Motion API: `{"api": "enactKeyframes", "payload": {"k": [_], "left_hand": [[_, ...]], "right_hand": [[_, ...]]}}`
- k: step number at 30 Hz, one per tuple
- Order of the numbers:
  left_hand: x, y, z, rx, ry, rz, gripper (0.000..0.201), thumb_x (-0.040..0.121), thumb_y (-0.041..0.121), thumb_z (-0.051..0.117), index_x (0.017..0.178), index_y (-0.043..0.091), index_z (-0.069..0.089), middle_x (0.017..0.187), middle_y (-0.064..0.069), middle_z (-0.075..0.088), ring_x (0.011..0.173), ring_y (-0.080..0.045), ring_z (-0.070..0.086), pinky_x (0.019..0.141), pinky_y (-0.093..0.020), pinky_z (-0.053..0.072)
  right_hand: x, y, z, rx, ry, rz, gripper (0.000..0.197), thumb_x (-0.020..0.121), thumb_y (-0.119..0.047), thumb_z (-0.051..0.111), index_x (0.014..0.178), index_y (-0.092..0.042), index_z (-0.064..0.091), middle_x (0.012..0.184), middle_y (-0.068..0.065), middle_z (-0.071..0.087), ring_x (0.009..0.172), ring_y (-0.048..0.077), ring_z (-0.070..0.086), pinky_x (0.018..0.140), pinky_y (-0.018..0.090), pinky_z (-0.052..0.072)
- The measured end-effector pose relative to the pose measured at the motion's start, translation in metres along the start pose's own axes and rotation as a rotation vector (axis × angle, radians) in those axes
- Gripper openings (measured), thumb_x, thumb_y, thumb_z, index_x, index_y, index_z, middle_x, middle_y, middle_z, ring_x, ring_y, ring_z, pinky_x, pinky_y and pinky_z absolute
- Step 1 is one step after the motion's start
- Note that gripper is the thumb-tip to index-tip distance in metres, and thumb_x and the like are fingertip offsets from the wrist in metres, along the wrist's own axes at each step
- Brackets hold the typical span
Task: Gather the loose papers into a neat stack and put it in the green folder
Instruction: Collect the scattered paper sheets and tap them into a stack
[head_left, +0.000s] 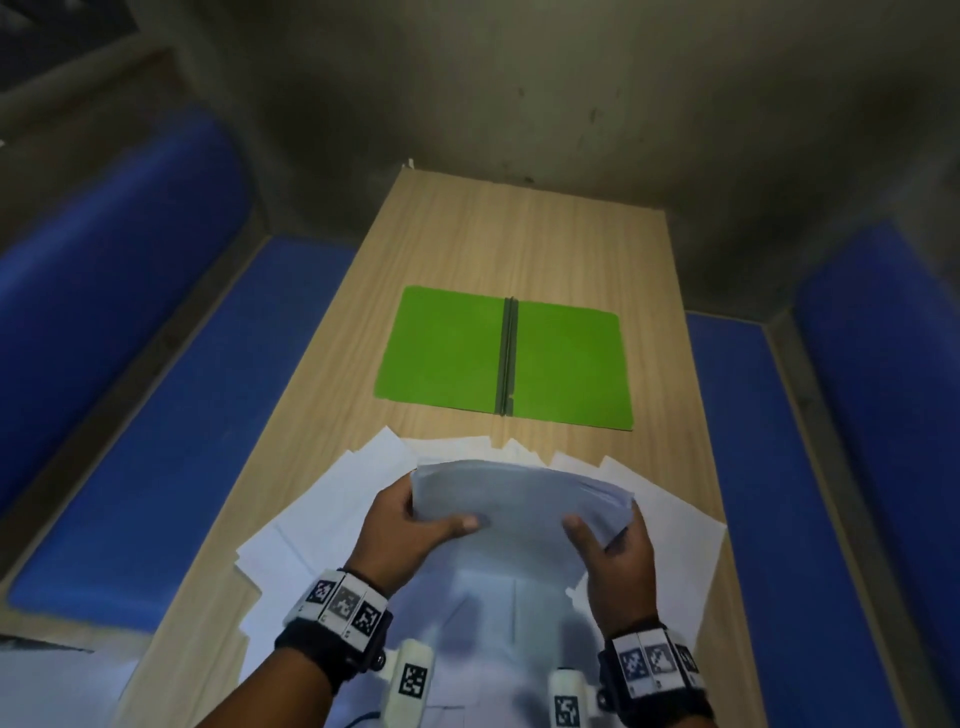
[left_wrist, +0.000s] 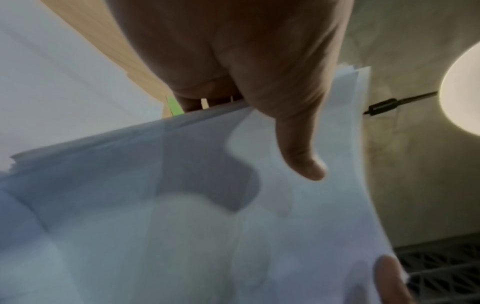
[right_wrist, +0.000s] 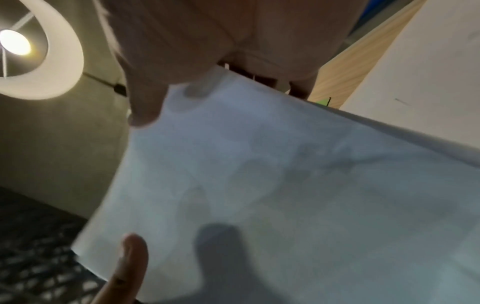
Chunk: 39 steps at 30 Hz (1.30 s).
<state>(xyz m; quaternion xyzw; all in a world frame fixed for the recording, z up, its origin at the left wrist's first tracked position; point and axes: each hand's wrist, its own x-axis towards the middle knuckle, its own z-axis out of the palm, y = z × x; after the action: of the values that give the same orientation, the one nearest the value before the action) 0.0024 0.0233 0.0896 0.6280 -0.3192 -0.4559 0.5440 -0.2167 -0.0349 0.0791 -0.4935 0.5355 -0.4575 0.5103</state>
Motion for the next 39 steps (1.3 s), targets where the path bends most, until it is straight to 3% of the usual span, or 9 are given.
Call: {"api": "enactKeyframes", "payload": {"k": [5,10,14,19,22,27,30,35,39], "left_hand": [[-0.003,0.015,0.015,-0.049,0.166,0.161,0.038,0.071,0.054,0.07,0.085,0.019,0.065,0.076,0.009,0.068,0.071,-0.003,0.059,0.066,-0.017,0.046],[0.0,0.021,0.038,0.034,0.429,0.066,0.037,0.087,0.044,0.064,0.071,0.011,0.057,0.06,0.007,0.05,0.058,-0.01,0.043,0.051,-0.017,0.034],[-0.001,0.012,0.032,0.018,0.342,0.109,0.029,0.083,0.05,0.059,0.074,0.023,0.057,0.07,0.016,0.059,0.066,-0.003,0.05,0.066,-0.026,0.038],[0.0,-0.013,0.016,0.066,0.196,0.073,0.068,0.051,0.052,0.085,0.109,0.029,0.059,0.109,0.006,0.065,0.103,-0.014,0.059,0.089,-0.03,0.047],[-0.001,-0.026,0.011,0.013,0.099,-0.054,0.071,0.046,0.039,0.095,0.107,0.024,0.063,0.103,-0.008,0.072,0.097,-0.026,0.068,0.079,-0.038,0.056],[-0.005,-0.014,0.012,-0.006,0.045,-0.045,0.027,0.065,0.008,0.089,0.088,0.009,0.073,0.082,-0.001,0.078,0.077,-0.011,0.073,0.062,-0.017,0.052],[-0.008,-0.017,0.013,0.041,0.043,-0.046,0.027,0.066,0.013,0.089,0.083,0.007,0.07,0.074,0.0,0.074,0.068,-0.008,0.068,0.061,-0.019,0.05],[-0.008,-0.023,0.013,0.016,0.042,-0.151,0.023,0.066,0.007,0.088,0.081,0.019,0.075,0.08,0.008,0.078,0.075,-0.005,0.073,0.063,-0.015,0.052],[-0.011,-0.019,-0.009,-0.034,0.106,-0.15,0.038,0.064,0.006,0.089,0.095,0.02,0.073,0.091,0.007,0.078,0.082,-0.005,0.073,0.068,-0.02,0.055]], "right_hand": [[0.005,-0.019,0.008,0.158,0.138,-0.113,0.051,0.076,-0.063,0.06,0.086,-0.012,0.056,0.081,0.007,0.056,0.078,0.021,0.053,0.075,0.041,0.041],[0.009,-0.015,0.021,0.003,0.254,-0.092,0.044,0.078,-0.059,0.056,0.073,-0.015,0.052,0.066,0.01,0.053,0.063,0.024,0.05,0.062,0.042,0.046],[0.011,-0.01,0.015,0.029,0.228,-0.065,0.06,0.07,-0.077,0.054,0.078,-0.017,0.056,0.076,0.024,0.058,0.073,0.044,0.056,0.064,0.051,0.051],[0.013,0.003,0.008,0.061,0.065,-0.033,0.069,0.05,-0.07,0.077,0.091,-0.019,0.059,0.087,0.008,0.066,0.082,0.024,0.063,0.077,0.04,0.052],[0.011,0.014,0.007,0.051,0.004,0.057,0.076,0.038,-0.055,0.09,0.095,-0.01,0.067,0.088,0.006,0.074,0.084,0.022,0.07,0.075,0.032,0.057],[0.012,-0.004,0.002,0.033,-0.054,0.031,0.026,0.064,0.001,0.083,0.086,-0.001,0.068,0.076,-0.001,0.075,0.072,0.016,0.07,0.062,0.02,0.055],[0.01,0.003,-0.002,-0.015,-0.076,0.068,0.027,0.065,0.004,0.082,0.084,-0.011,0.07,0.077,-0.008,0.076,0.073,0.006,0.072,0.064,0.017,0.056],[0.015,0.019,0.002,-0.173,-0.086,0.146,0.026,0.068,-0.001,0.083,0.087,-0.015,0.073,0.085,-0.007,0.077,0.086,0.015,0.072,0.083,0.041,0.056],[0.031,-0.013,0.02,-0.215,-0.188,0.004,0.024,0.069,0.003,0.08,0.091,0.003,0.071,0.076,-0.003,0.073,0.062,-0.006,0.062,0.06,0.011,0.05]]}}
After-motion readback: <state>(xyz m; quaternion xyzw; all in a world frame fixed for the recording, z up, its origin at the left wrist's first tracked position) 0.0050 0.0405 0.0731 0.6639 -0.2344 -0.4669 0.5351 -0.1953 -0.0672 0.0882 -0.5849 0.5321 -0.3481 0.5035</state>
